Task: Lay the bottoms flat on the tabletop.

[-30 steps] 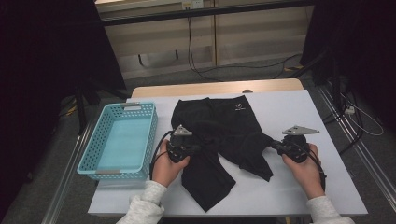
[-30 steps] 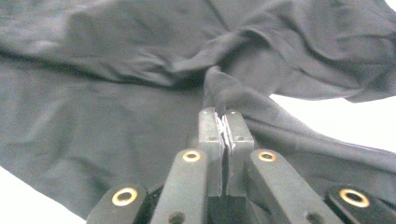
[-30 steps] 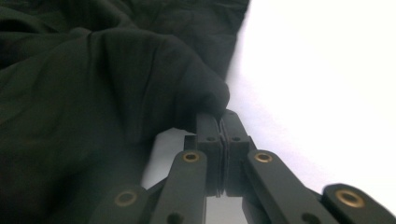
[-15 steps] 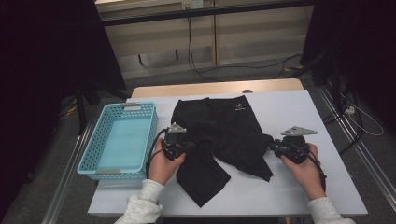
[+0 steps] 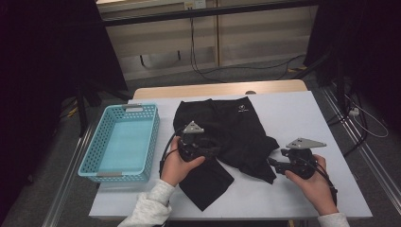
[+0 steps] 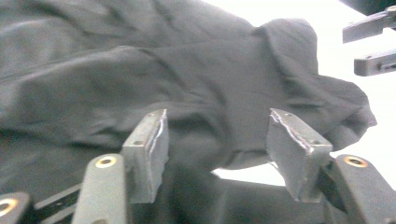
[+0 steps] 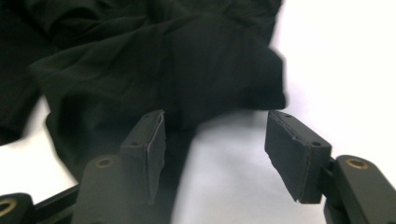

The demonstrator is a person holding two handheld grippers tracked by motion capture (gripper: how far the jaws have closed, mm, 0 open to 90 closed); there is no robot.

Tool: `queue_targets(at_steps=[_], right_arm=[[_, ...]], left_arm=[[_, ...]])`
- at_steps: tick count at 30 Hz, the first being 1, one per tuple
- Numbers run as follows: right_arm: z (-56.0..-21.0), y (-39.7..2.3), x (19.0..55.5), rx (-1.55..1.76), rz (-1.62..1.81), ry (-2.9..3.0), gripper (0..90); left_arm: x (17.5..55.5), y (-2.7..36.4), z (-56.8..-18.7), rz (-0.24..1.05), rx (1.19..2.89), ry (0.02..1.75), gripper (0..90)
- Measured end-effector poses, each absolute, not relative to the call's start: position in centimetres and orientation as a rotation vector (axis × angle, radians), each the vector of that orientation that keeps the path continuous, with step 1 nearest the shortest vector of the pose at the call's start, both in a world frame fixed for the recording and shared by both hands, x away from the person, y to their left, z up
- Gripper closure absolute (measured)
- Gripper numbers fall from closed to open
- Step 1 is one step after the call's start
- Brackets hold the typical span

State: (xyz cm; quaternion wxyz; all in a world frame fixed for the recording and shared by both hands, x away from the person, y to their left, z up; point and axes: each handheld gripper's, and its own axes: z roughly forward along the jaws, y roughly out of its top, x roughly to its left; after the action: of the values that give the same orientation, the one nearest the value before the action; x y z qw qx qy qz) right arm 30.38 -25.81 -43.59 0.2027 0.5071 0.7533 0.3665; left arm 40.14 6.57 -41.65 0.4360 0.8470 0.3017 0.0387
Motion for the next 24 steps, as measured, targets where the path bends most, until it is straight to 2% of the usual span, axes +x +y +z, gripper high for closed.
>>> queue_targets(at_steps=[4, 9, 12, 15, 16, 19, 24], right_arm=[[-44.2, -25.2, 30.0, 1.395, 0.994, 2.164, 38.9], [-44.4, -24.3, 29.4, 1.329, 0.994, 2.220, 49.8], [-44.7, -23.3, 29.4, 1.270, 0.939, 2.285, 50.6], [-45.4, -22.7, 29.6, 1.261, 0.918, 2.313, 59.5], [-45.5, -22.7, 29.7, 1.260, 0.955, 2.305, 70.0], [-45.6, -22.6, 30.2, 1.262, 0.965, 2.307, 84.6], [-44.9, -22.8, 30.3, 1.293, 1.030, 2.309, 86.5]], left_arm=[[39.8, 5.2, -41.9, 0.072, 2.130, 0.689, 36.1], [39.3, 3.6, -42.4, 0.065, 2.161, 0.621, 34.7], [38.9, 2.7, -43.2, 0.074, 2.201, 0.595, 36.5], [38.7, 2.0, -44.0, 0.091, 2.220, 0.591, 37.9], [38.6, 1.9, -44.3, 0.084, 2.228, 0.588, 38.8], [38.6, 1.7, -45.1, 0.070, 2.249, 0.588, 40.2], [38.6, 1.6, -45.4, 0.062, 2.254, 0.584, 43.9]])
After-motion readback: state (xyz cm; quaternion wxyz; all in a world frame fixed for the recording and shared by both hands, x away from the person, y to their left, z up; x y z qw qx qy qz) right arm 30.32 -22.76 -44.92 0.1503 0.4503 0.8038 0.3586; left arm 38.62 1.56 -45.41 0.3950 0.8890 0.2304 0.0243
